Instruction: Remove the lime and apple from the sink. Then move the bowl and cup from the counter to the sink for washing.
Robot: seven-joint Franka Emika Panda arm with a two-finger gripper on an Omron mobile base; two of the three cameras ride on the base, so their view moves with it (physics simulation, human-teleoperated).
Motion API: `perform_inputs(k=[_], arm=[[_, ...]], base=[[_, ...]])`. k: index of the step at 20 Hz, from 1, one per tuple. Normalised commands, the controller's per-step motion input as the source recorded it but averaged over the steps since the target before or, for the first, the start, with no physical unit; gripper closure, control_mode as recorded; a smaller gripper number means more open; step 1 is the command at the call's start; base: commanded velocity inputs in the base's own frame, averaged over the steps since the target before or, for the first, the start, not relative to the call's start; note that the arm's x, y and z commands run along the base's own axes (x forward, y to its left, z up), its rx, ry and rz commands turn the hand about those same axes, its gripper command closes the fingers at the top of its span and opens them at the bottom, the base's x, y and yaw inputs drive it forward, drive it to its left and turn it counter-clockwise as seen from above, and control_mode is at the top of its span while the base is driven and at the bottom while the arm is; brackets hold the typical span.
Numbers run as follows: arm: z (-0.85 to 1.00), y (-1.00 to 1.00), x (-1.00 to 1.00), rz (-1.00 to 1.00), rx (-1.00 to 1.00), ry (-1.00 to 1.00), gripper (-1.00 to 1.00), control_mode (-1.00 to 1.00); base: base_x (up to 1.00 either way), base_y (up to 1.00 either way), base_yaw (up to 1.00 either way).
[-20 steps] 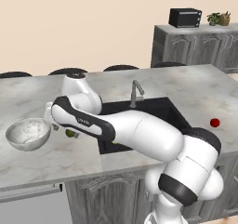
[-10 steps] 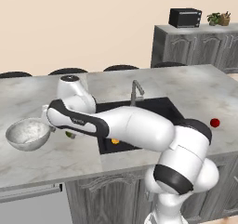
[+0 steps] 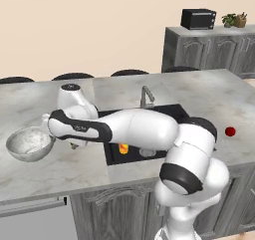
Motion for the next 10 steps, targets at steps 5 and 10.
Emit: perform_inputs(k=[5,10], arm=[[-0.13,0.15,0.2,0.0,0.0,0.0,-1.0,-1.0],[-0.11,0.16,0.19,0.0,-0.01,0.01,-1.0,-1.0]], base=[[0.0,0.0,0.0],[0.0,0.0,0.0]])
